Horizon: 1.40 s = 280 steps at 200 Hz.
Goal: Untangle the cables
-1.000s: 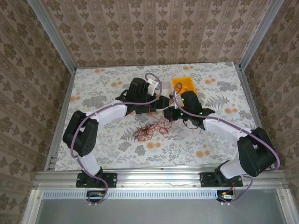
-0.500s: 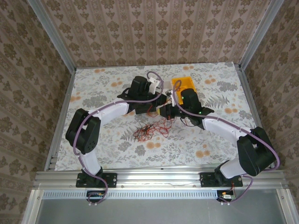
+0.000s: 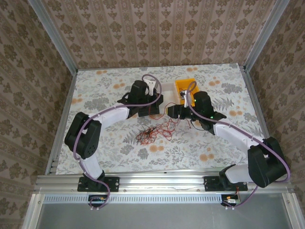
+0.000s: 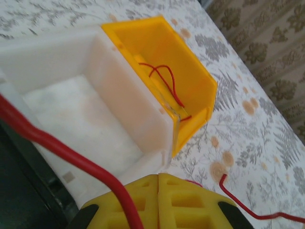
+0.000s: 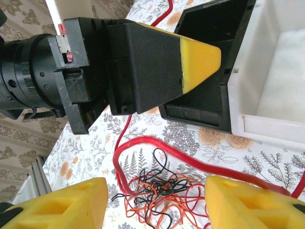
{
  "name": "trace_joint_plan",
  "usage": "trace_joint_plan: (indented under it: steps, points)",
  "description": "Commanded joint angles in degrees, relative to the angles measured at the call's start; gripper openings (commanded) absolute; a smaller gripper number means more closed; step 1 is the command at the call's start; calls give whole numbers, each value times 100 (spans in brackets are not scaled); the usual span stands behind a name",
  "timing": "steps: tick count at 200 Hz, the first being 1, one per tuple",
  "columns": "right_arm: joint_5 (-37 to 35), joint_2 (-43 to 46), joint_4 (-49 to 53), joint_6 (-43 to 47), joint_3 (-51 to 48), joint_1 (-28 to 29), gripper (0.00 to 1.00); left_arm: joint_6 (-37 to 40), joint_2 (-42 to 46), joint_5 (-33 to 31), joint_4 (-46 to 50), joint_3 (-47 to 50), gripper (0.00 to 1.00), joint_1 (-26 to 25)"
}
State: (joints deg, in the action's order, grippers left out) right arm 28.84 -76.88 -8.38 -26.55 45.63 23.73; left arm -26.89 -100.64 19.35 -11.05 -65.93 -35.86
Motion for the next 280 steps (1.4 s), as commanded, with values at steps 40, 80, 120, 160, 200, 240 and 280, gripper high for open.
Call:
trace_joint_plan:
  steps: [40, 80, 120, 160, 200, 240, 280]
  points:
    - [178, 126, 38, 84, 21, -8, 55, -131, 286, 535, -990, 276, 0, 0]
    - [405, 138, -49, 0, 117, -17, 51, -3, 359, 458, -738, 332, 0, -9]
    - [602, 218, 97, 9, 80, -118, 48, -1, 369, -284, -286, 290, 0, 34]
    - [786, 328, 144, -36, -1, -280, 48, 19, 413, -201, -416, 297, 0, 87]
    - [1046, 136, -139, -212, 84, -280, 48, 19, 362, -29, -512, 302, 0, 88]
    - [1165, 28, -331, -314, 267, -265, 48, 77, 343, -10, -456, 318, 0, 70]
    - [1282, -46, -480, -446, 350, -250, 50, 141, 274, -160, -253, 302, 0, 61]
